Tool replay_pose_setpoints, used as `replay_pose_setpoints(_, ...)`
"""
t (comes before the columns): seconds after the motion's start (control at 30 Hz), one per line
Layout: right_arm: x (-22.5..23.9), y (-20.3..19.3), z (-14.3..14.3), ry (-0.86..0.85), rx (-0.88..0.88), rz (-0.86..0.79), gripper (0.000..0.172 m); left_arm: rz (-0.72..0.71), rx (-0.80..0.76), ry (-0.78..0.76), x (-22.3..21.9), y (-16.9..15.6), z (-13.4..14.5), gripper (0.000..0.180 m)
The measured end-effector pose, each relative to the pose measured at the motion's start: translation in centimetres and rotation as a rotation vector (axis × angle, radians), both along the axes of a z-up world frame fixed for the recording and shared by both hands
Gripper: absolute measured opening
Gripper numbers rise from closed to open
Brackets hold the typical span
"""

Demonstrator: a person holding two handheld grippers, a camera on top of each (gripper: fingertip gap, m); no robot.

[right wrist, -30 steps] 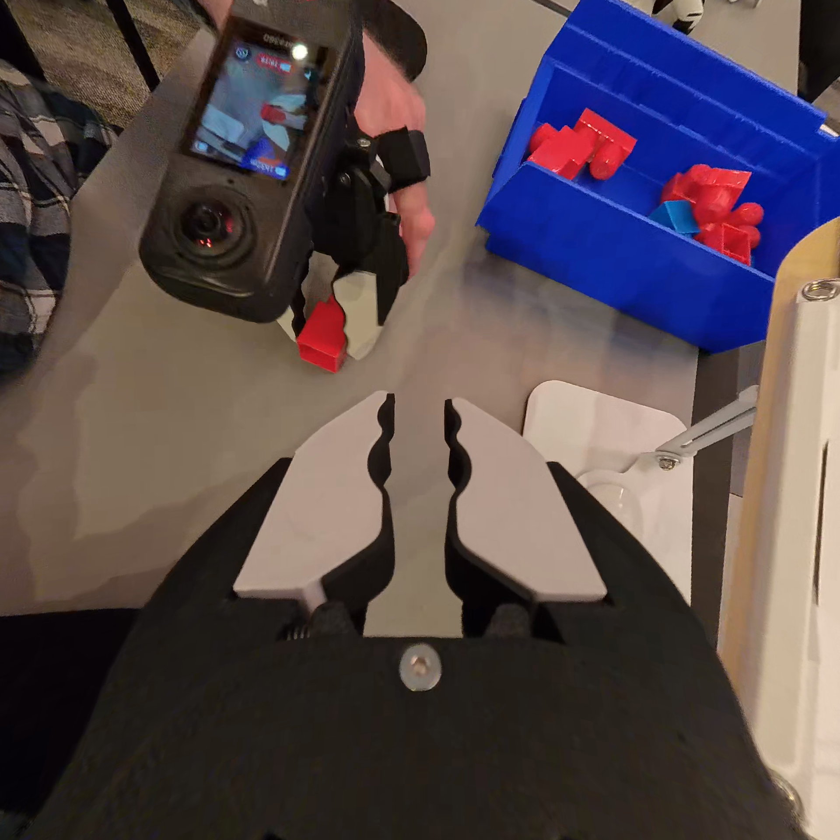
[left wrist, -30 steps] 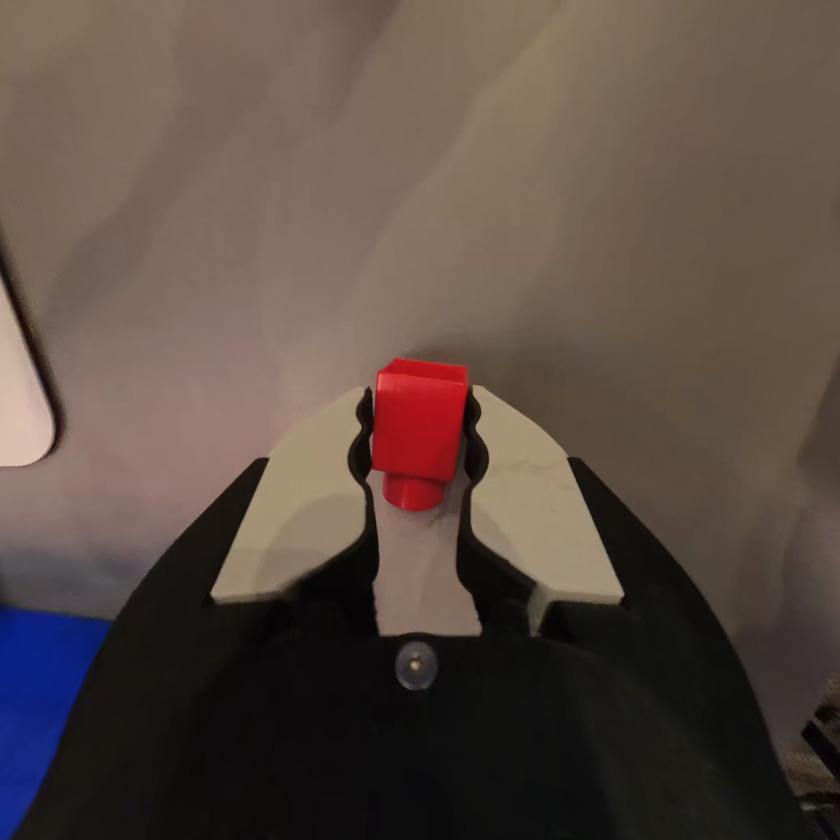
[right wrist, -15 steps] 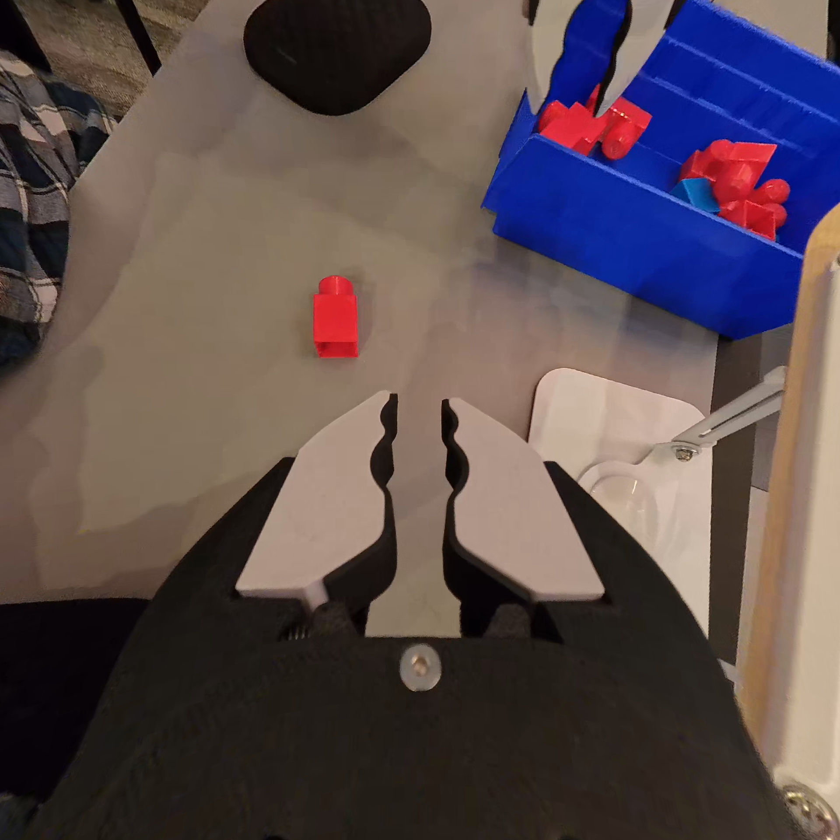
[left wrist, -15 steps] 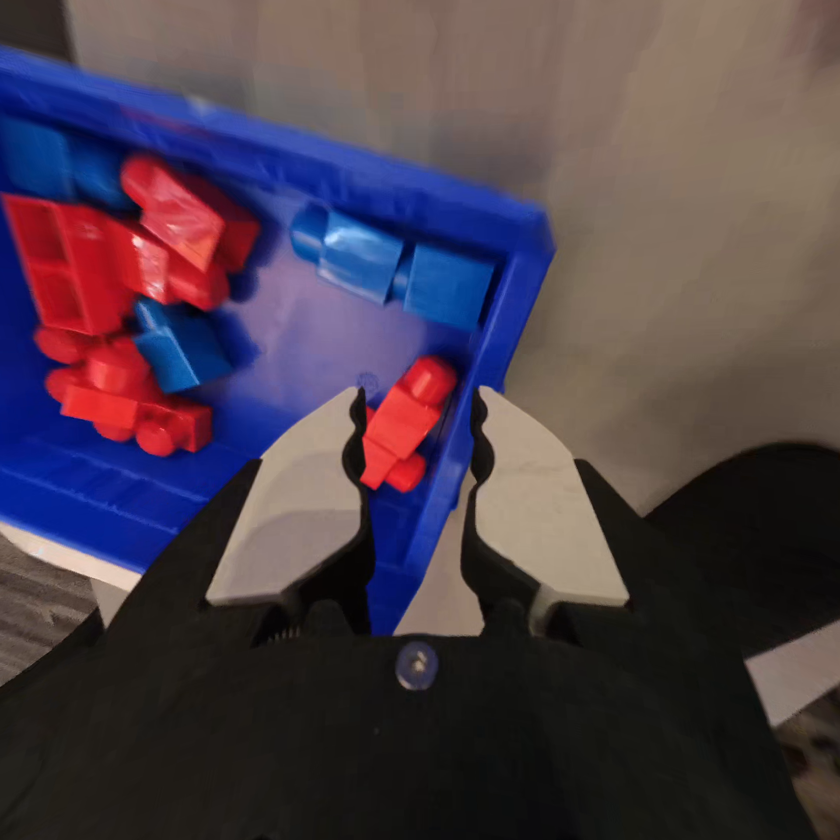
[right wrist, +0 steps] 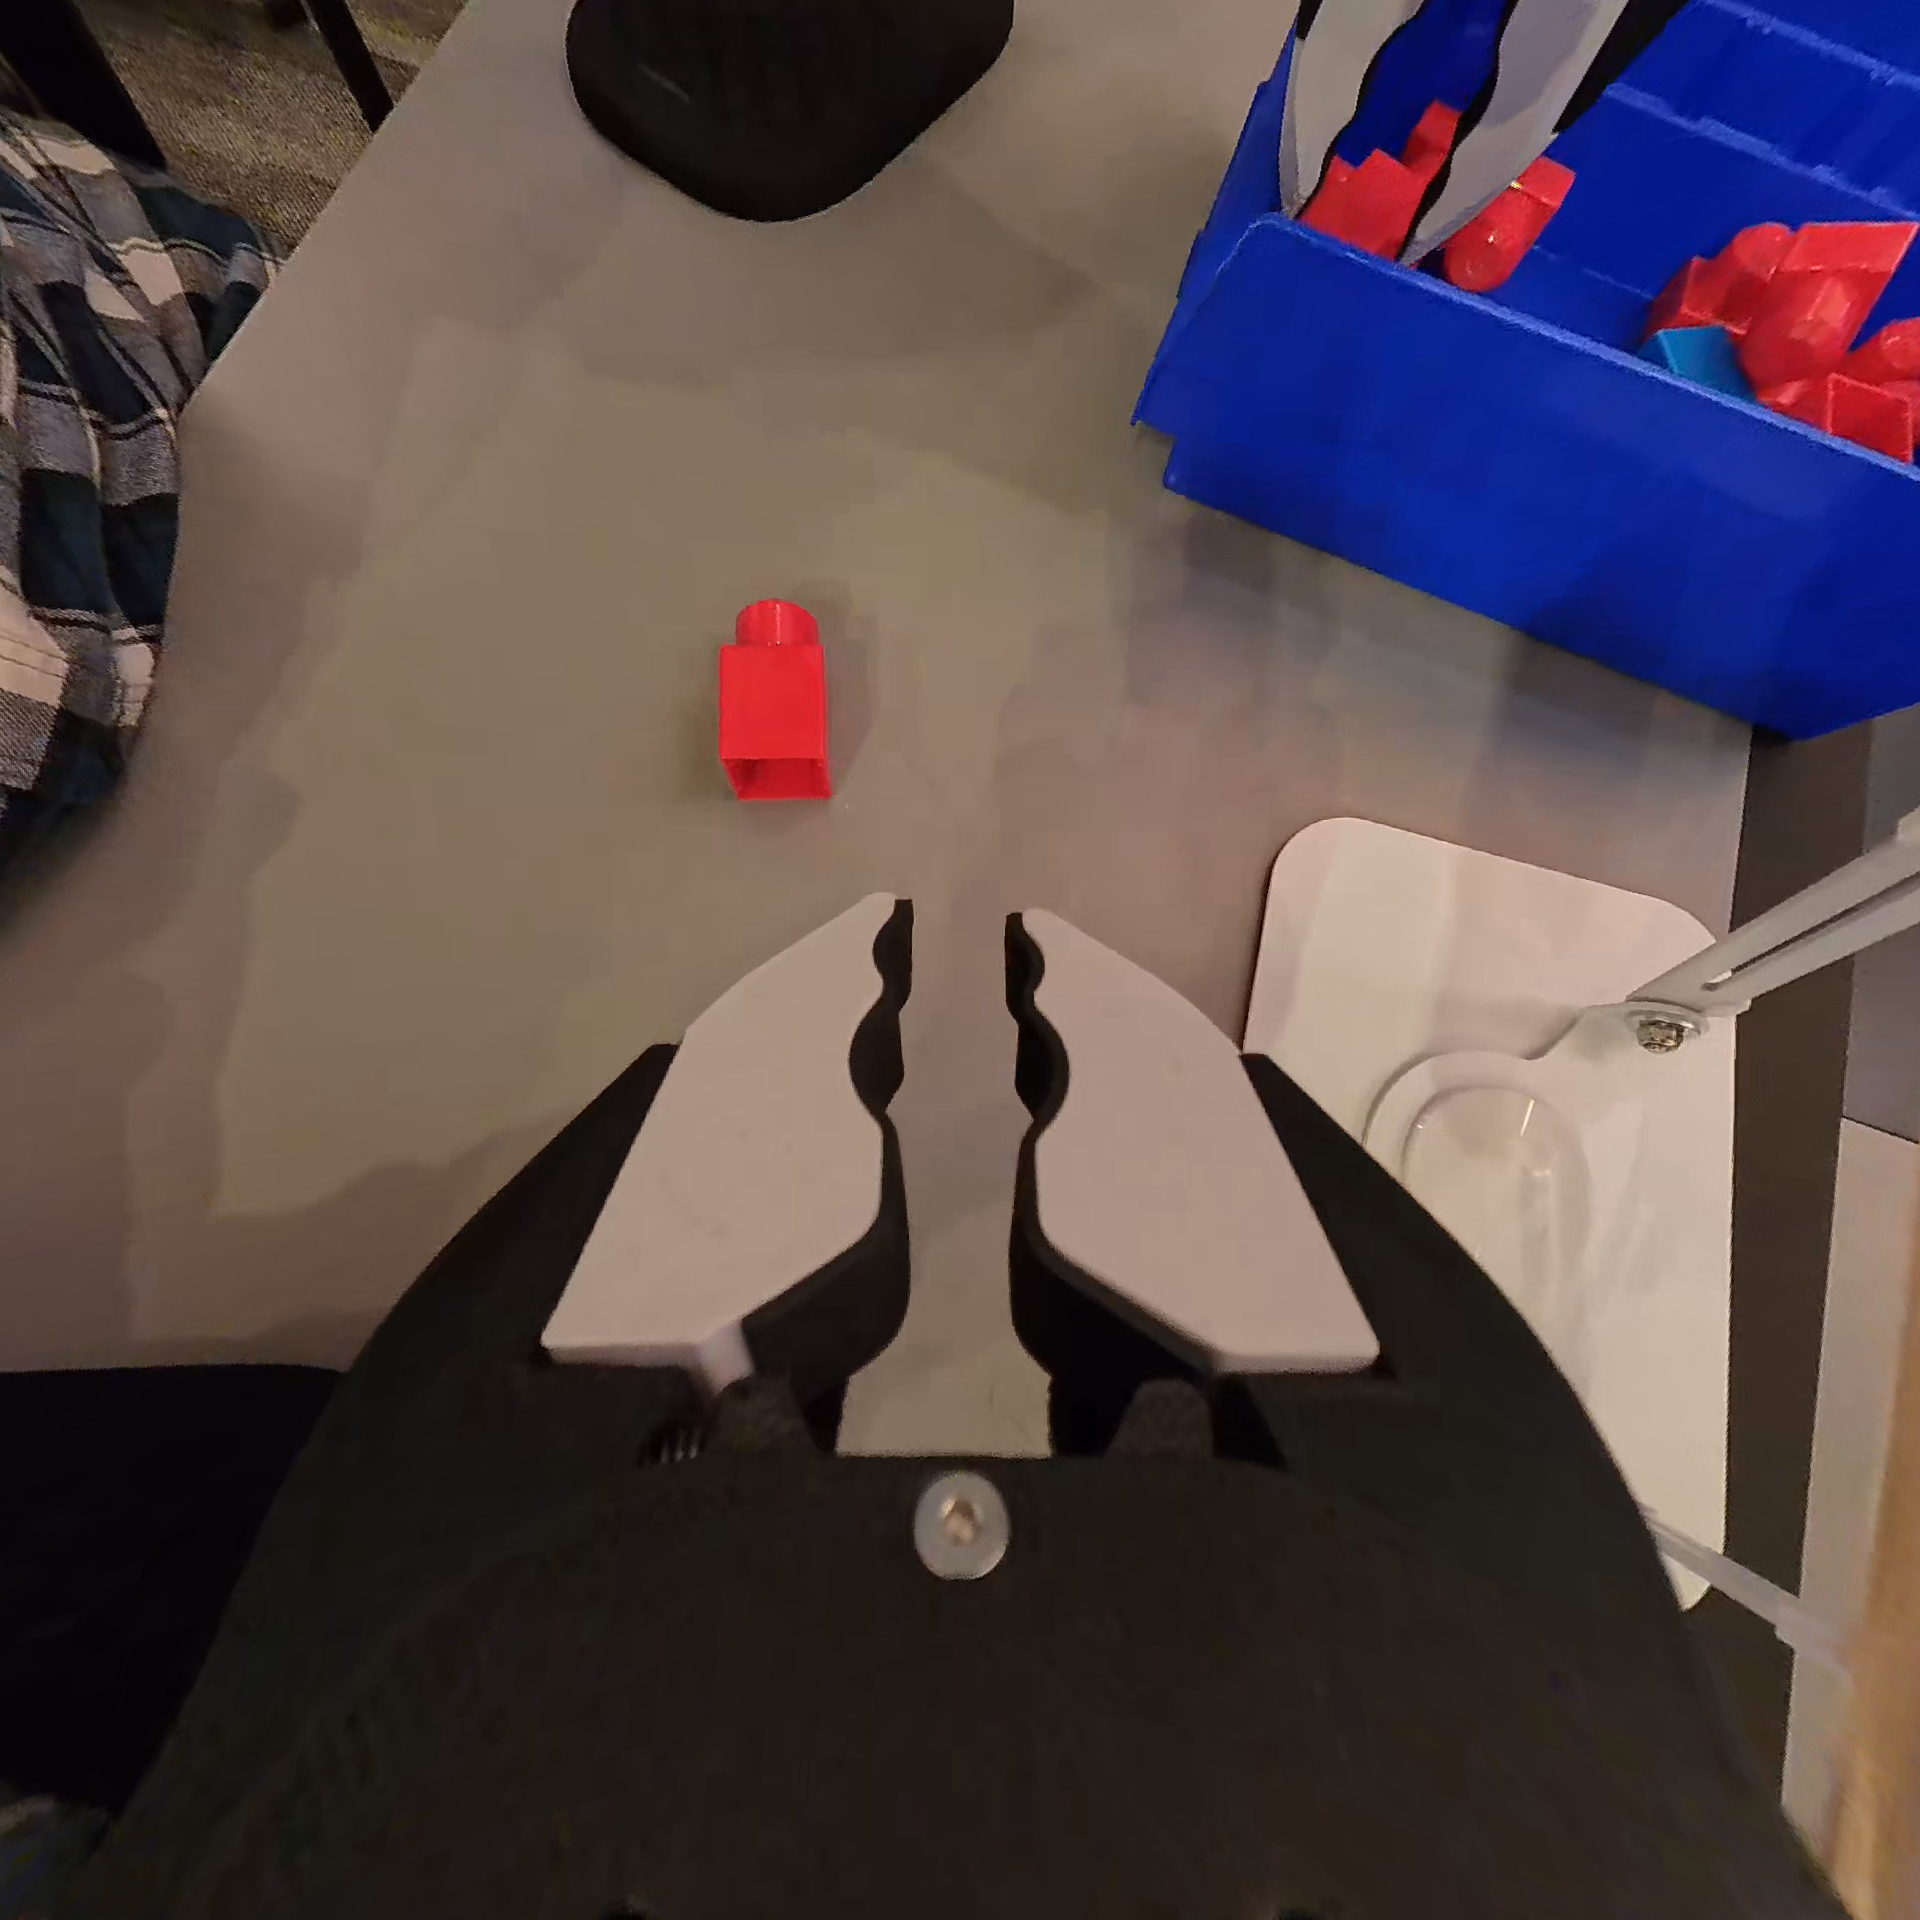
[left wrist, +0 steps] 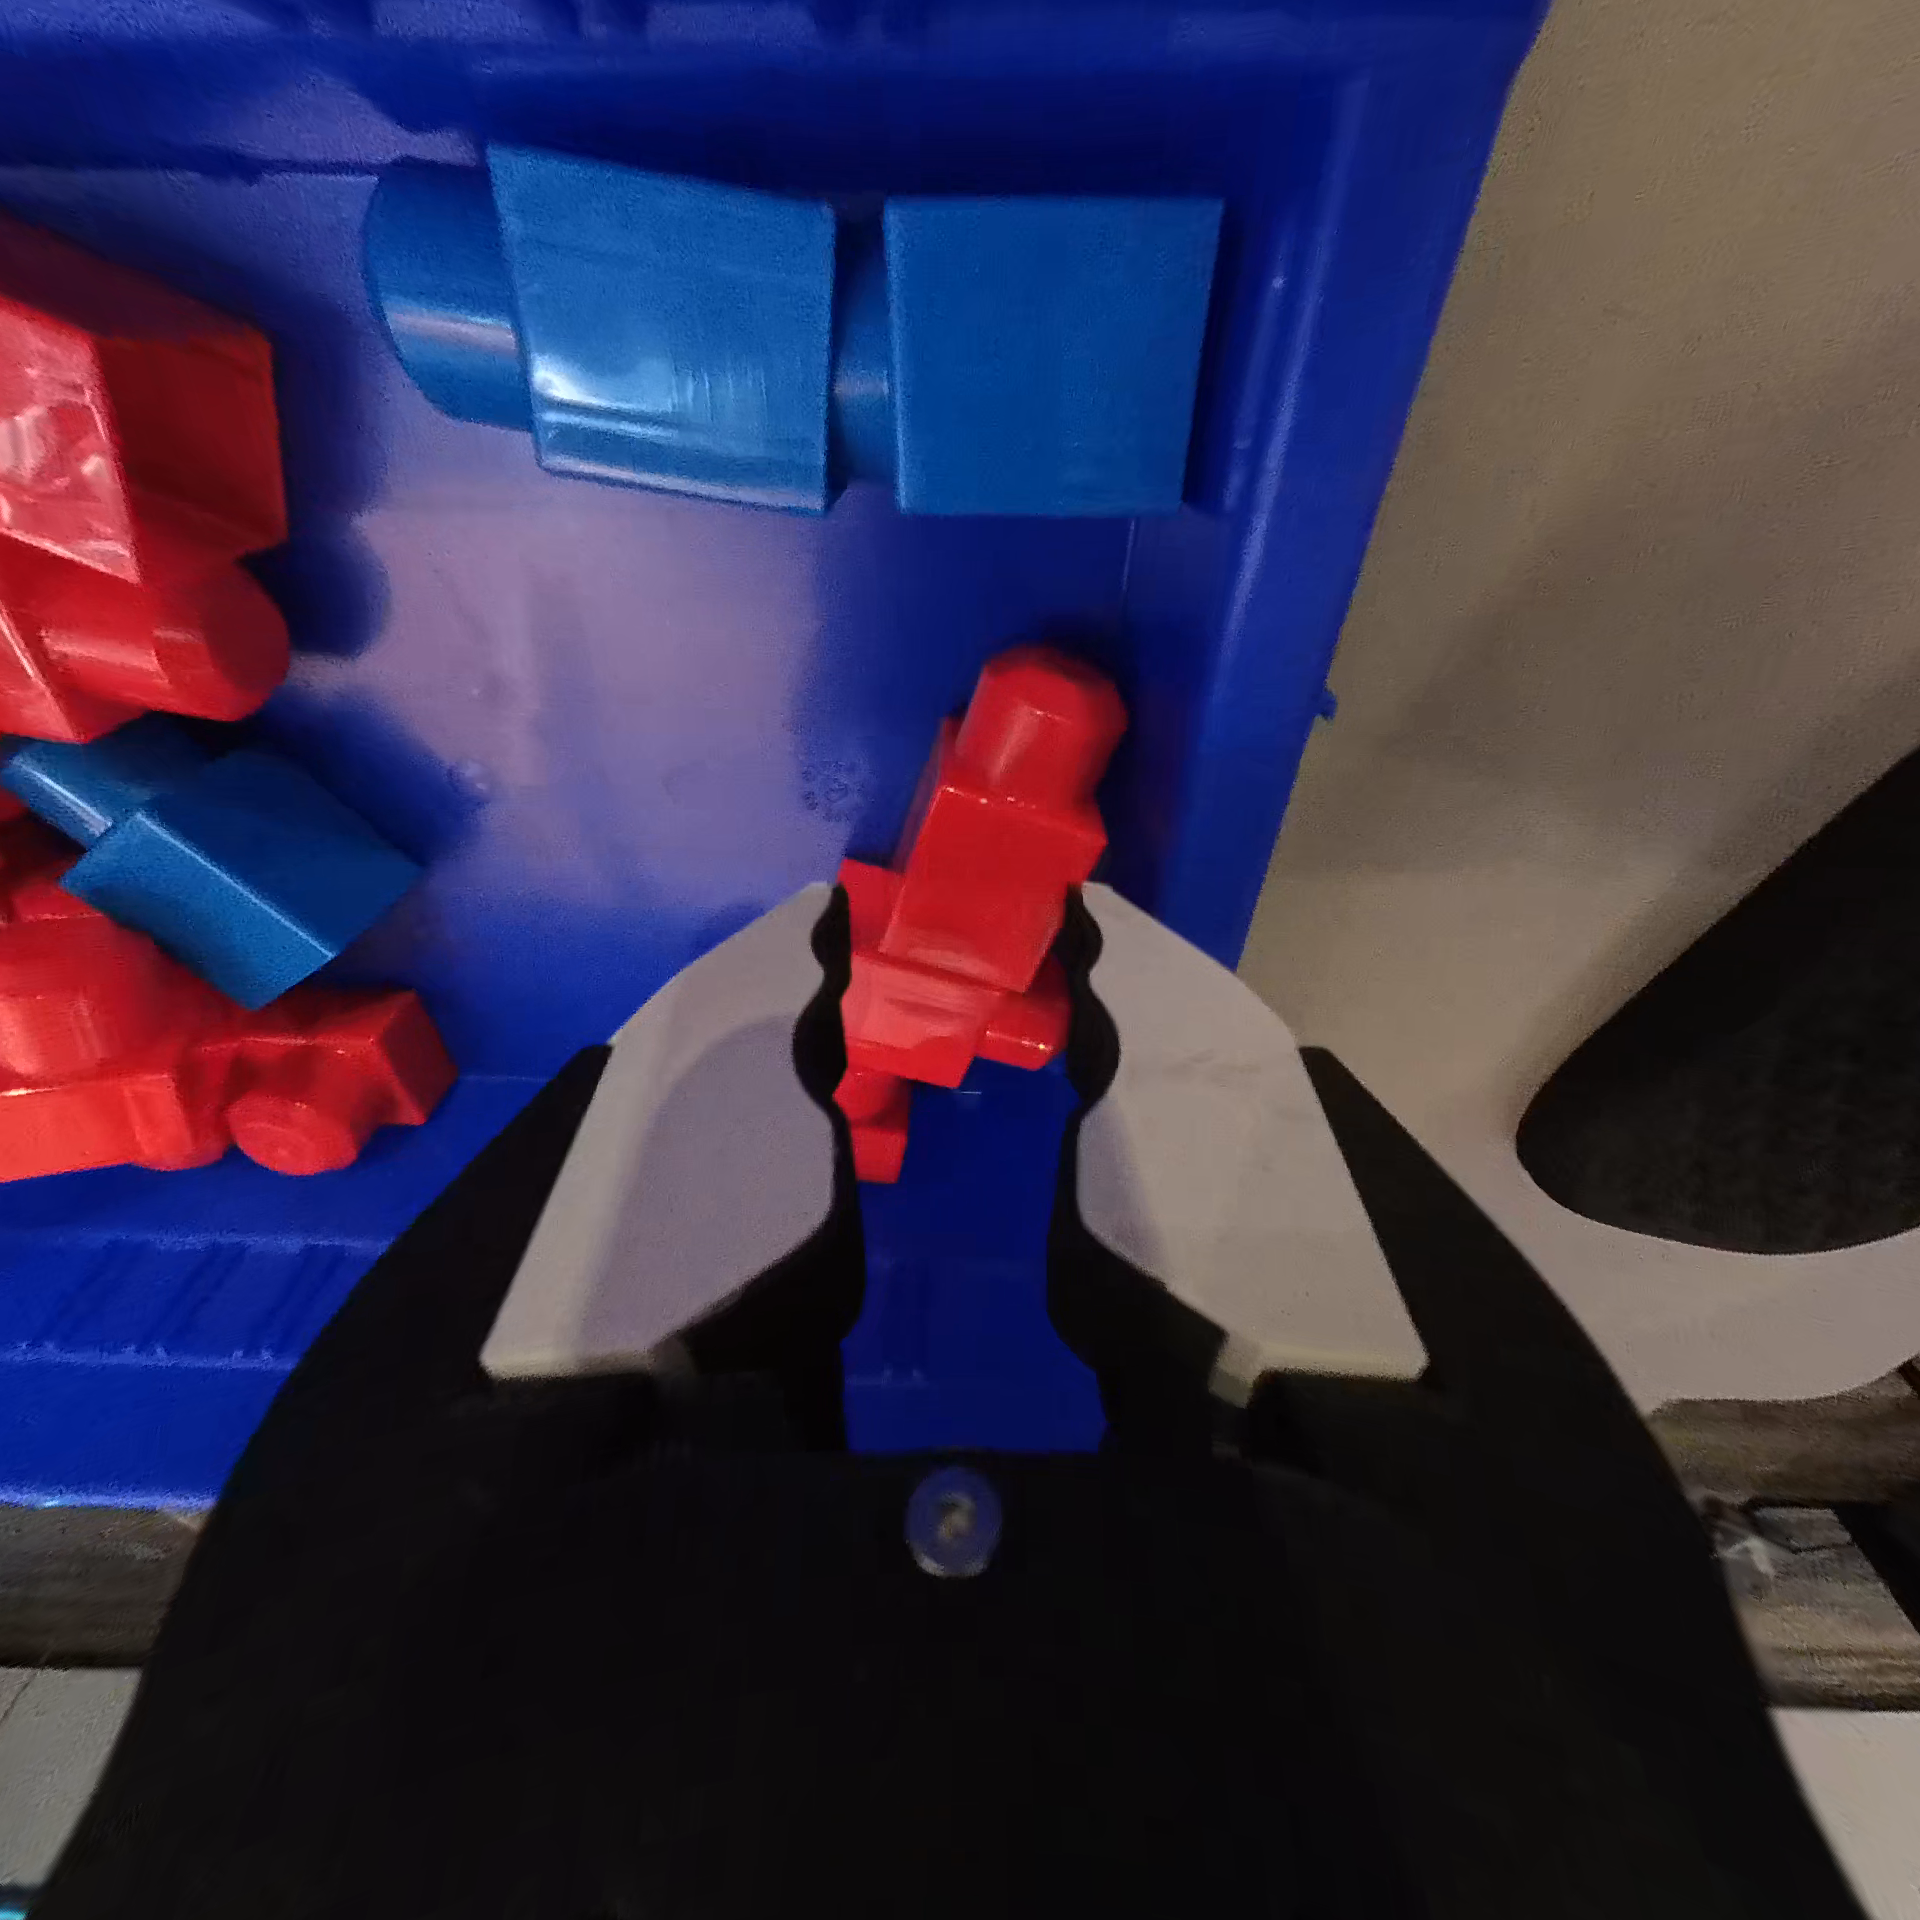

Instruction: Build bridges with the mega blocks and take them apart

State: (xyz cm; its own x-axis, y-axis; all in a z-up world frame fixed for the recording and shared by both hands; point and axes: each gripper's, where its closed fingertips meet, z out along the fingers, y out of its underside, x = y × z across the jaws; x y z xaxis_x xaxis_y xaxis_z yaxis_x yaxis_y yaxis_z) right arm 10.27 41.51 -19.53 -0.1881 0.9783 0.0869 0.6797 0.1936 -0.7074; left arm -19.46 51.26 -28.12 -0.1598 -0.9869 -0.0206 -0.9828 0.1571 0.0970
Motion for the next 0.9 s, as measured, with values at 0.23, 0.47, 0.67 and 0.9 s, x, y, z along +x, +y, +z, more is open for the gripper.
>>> replay_pose_setpoints(0.23, 0.0, 0.2, -0.8, -0.02, -0.011, -0.002, 0.017, -0.086, -0.073, 0.059, -0.3, -0.5, -0.3, 0.032)
replay_pose_setpoints(0.47, -0.2, 0.0, -1.4, -0.043, -0.006, 0.01, 0.017, -0.073, -0.091, 0.012, 0.6, 0.4, -0.4, 0.031)
replay_pose_setpoints(0.67, 0.0, 0.1, -1.4, -0.044, -0.005, 0.006, 0.017, 0.026, 0.054, -0.116, 1.8, 2.9, 0.0, 0.031)
replay_pose_setpoints(0.9, 0.1, 0.1, -1.6, -0.049, -0.007, 0.008, 0.017, 0.038, 0.035, -0.052, 1.5, 2.1, -3.1, 0.036)
